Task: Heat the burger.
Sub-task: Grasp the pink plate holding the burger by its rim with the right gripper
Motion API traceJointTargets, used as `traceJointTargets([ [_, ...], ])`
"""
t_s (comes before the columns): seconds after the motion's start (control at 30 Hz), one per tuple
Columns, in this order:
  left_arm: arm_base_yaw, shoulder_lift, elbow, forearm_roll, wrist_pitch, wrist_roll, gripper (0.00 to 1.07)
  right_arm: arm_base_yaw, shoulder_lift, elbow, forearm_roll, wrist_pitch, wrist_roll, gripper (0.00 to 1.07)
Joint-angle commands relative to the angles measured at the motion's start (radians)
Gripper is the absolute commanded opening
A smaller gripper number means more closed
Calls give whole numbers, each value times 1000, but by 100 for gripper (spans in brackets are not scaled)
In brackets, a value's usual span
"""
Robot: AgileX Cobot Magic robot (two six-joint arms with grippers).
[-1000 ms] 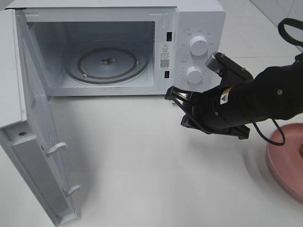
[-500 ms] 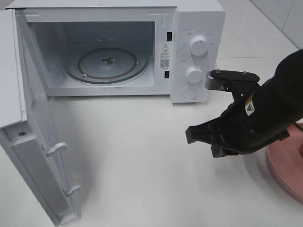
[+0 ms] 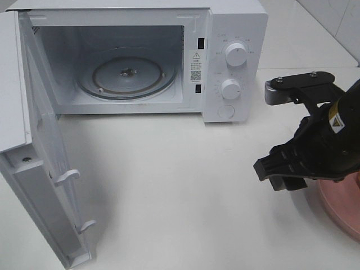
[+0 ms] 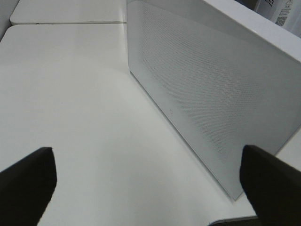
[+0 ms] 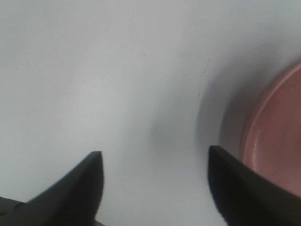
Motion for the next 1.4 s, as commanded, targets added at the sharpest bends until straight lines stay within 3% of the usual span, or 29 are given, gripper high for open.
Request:
traceJointTargets([
  [0.03, -5, -15, 3, -2, -16, -2, 98, -1, -24, -3, -20, 39, -9, 96],
  [0.1, -5, -15, 3, -2, -16, -2, 98, -16, -24, -3, -18, 67, -9, 101],
  [0.37, -5, -15, 3, -2, -16, -2, 98, -151, -24, -3, -50, 142, -72, 99],
  [0.9, -5, -15, 3, -2, -16, -2, 98, -378, 15, -3, -31, 103, -244, 95],
  [1.4, -5, -15, 3, -2, -16, -2, 98, -396, 207, -3, 55, -10, -310, 90],
])
